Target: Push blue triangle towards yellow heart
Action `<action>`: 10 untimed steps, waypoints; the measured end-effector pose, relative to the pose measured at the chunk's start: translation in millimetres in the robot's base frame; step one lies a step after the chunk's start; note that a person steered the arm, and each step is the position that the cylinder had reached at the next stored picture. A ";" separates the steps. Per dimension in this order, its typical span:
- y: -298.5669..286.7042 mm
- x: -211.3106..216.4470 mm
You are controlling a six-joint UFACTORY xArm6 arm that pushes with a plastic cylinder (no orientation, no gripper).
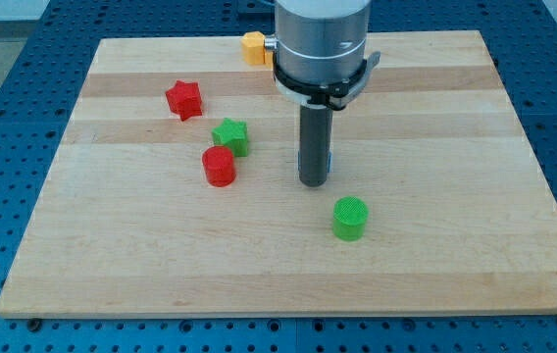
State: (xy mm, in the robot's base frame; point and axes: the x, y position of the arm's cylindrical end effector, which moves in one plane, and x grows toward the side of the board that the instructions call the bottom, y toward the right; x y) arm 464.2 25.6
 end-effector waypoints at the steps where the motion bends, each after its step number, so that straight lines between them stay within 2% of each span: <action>1: 0.2 -19.5; 8: 36.4 -144.3; 10: 50.7 -161.9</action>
State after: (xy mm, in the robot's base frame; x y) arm 302.3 76.3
